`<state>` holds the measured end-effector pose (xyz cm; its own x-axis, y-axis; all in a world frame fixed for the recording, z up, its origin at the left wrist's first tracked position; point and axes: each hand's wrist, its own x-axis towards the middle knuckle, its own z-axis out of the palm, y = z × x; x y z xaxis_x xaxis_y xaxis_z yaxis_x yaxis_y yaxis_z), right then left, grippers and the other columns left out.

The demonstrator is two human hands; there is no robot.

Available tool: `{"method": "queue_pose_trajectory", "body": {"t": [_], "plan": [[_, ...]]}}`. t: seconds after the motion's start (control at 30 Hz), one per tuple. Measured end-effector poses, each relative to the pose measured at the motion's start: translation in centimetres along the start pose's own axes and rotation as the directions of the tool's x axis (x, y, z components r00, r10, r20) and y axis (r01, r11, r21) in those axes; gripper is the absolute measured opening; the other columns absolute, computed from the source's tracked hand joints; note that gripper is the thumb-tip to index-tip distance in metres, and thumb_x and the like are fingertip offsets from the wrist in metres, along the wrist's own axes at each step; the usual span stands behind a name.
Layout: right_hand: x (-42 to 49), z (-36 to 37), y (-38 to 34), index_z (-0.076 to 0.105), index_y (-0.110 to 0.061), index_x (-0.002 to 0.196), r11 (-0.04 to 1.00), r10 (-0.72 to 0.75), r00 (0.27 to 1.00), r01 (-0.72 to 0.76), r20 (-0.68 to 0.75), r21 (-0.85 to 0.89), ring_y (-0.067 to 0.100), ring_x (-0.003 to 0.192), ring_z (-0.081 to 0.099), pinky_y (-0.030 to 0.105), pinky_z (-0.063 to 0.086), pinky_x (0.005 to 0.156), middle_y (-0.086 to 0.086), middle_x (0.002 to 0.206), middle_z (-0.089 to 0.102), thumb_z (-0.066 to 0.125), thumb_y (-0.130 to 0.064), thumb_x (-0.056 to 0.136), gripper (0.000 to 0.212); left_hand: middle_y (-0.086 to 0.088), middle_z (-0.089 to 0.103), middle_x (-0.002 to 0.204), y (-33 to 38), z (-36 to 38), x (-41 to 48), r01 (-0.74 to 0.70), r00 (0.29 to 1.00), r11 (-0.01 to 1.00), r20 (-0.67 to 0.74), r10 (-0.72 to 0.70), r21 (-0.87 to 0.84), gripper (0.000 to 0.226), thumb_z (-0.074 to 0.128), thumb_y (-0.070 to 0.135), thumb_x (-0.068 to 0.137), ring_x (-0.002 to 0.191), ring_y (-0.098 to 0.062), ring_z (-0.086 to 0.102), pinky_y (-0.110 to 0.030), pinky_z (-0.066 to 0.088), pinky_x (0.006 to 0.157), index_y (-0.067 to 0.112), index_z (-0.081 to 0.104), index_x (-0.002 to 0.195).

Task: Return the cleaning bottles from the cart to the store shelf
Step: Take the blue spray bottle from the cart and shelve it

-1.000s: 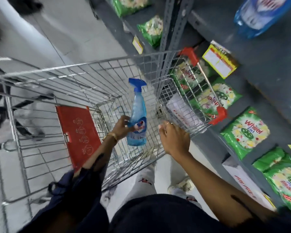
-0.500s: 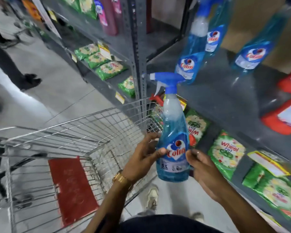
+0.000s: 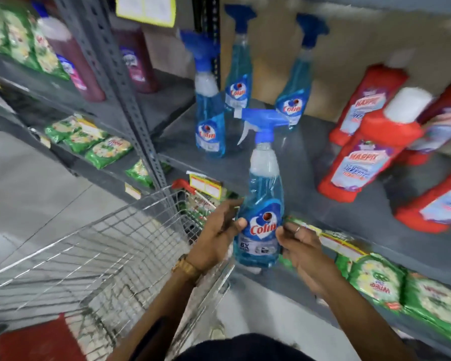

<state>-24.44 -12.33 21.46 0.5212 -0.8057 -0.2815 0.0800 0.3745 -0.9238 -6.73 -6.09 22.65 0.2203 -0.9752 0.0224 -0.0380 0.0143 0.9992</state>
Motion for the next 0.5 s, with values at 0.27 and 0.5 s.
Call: {"method": "queue_pose_trajectory", "body": {"t": [0.27,0.5], "plan": [[8.9,-2.4,-4.4,0.062,-0.006,0.114,0.936,-0.350,0.925,0.337,-0.146,-0.105,0.017,0.098,0.068,0.025,0.056,0.080,0.005,0.107,0.072,0.054,-0.002,0.089,0.027,-0.010,0.056,0.124,1.4,2.0,11.9,-0.255,0.967,0.965,0.040,0.253,0.061,0.038,0.047,-0.006,0.089,0.113,-0.002,0.058,-0.018,0.048,0.094,-0.008,0.044,0.127],[13.2,-3.0,-5.7,0.055,0.000,0.125,0.923,-0.370,0.904,0.331,-0.214,-0.196,0.027,0.109,0.065,0.042,0.053,0.094,0.017,0.120,0.066,0.055,-0.002,0.090,0.036,-0.018,0.052,0.134,-0.8,2.5,16.6,-0.229,0.972,0.972,-0.046,0.232,0.057,0.042,0.047,0.002,0.090,0.115,0.000,0.057,-0.017,0.050,0.093,0.001,0.044,0.132]]}}
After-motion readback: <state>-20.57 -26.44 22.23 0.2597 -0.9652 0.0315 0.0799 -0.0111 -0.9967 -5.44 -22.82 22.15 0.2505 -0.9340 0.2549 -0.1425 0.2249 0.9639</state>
